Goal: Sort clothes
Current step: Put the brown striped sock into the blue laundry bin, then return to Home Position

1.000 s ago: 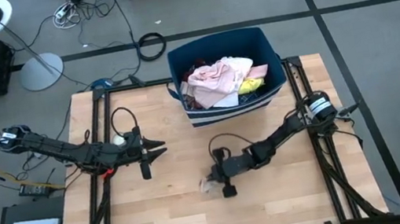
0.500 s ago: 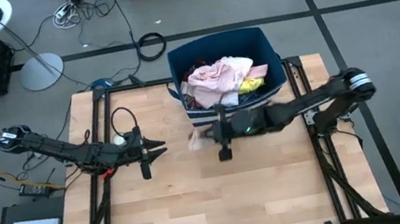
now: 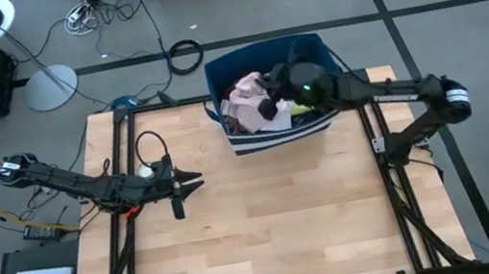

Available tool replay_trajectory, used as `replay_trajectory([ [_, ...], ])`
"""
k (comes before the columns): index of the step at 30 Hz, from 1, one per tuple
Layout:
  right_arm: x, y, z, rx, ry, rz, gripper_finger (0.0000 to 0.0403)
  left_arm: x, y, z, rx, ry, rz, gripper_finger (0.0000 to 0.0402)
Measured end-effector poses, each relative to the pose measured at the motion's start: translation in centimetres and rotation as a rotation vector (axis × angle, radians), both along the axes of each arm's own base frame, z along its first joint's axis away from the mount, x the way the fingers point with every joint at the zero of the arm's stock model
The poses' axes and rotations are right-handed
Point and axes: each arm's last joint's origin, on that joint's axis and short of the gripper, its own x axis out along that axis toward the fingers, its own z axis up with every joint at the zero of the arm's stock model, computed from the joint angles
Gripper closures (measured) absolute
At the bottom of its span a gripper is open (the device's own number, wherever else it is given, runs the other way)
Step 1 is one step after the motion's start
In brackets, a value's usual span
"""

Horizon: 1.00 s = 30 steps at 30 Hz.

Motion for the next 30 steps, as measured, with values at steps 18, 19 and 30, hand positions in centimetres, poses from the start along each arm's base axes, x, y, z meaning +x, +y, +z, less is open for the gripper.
replay_trajectory([
  [18,1.0,-9.7,-12.1,0.611,0.218,-0.272,0.0255,0.0,0.0,0.0,0.006,0.002,-0.001,0.0280],
  [19,1.0,-9.7,-12.1,0.606,0.223,-0.264,0.0245,0.0,0.0,0.0,0.006,0.002,0.000,0.0280],
  [30,-2.6,-7.1,-4.9,0.521,0.091,-0.108,0.0204,0.0,0.0,0.0,0.008,0.003,-0.001,0.0280],
])
